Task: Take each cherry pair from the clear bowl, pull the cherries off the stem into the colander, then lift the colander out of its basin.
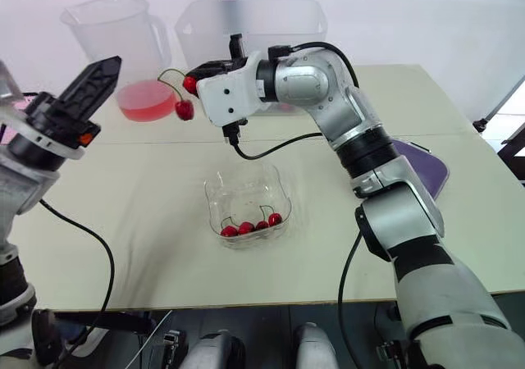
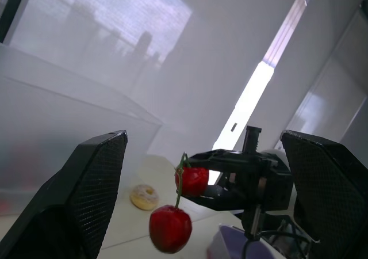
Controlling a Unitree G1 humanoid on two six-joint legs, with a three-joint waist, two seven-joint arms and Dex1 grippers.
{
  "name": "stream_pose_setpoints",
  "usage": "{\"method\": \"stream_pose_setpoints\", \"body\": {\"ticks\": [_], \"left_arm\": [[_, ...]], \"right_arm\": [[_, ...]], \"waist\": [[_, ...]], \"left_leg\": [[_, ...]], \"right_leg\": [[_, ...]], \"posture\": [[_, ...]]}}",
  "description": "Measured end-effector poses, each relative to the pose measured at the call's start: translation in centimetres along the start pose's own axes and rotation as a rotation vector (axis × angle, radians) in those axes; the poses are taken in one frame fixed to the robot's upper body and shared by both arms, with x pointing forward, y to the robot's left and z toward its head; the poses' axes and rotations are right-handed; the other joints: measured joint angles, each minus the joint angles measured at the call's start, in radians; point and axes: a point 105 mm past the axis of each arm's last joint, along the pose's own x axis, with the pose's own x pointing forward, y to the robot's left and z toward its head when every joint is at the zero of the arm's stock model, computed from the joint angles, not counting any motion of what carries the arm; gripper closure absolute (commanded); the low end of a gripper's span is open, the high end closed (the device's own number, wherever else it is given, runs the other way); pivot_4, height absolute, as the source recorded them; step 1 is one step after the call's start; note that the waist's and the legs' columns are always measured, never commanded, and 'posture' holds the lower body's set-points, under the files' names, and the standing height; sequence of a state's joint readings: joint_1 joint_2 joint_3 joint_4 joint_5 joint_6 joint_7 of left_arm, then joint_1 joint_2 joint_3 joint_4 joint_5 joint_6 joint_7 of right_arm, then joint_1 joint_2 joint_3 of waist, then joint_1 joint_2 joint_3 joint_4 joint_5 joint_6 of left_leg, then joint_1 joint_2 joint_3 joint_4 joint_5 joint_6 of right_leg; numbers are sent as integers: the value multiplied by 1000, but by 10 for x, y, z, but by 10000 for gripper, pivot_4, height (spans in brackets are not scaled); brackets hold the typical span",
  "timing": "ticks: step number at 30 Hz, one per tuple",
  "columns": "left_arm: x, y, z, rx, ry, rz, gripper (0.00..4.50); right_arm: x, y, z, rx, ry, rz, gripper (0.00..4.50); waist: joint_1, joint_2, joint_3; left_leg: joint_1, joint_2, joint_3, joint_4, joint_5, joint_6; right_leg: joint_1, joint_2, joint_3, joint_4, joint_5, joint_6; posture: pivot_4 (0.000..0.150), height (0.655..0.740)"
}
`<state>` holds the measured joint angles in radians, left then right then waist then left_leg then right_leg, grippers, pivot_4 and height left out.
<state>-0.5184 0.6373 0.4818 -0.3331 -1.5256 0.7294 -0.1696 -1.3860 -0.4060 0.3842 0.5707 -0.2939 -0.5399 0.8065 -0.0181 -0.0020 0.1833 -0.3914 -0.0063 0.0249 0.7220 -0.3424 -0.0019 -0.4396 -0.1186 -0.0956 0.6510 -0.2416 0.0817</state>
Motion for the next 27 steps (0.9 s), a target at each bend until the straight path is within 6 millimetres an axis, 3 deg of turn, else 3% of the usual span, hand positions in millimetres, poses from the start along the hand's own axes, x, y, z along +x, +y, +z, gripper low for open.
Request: {"method": "stream_pose_setpoints", "body": {"ticks": [9, 12, 15, 27], "left_arm": [[14, 2, -12, -53, -94, 0, 0], [17, 1, -7, -45, -129, 0, 7831], [19, 2, -10, -53, -129, 6, 23244], [27, 6, -8, -66, -133, 20, 23244]], "right_arm": [[17, -6, 5, 81, -29, -73, 36490], [17, -10, 10, 78, -40, -84, 36726], [17, -14, 16, 85, -61, -103, 36726], [17, -5, 27, 108, -99, -82, 36726]], "waist": [[0, 0, 0], [1, 0, 0], [1, 0, 0], [1, 0, 0]], "left_leg": [[0, 1, 0, 0, 0, 0], [0, 0, 0, 0, 0, 0], [0, 0, 0, 0, 0, 0], [0, 0, 0, 0, 0, 0]], "right_leg": [[0, 0, 0, 0, 0, 0], [0, 0, 0, 0, 0, 0], [0, 0, 0, 0, 0, 0], [0, 0, 0, 0, 0, 0]], "posture": [[1500, 6886], [1500, 6886], [1500, 6886], [1500, 6886]]}}
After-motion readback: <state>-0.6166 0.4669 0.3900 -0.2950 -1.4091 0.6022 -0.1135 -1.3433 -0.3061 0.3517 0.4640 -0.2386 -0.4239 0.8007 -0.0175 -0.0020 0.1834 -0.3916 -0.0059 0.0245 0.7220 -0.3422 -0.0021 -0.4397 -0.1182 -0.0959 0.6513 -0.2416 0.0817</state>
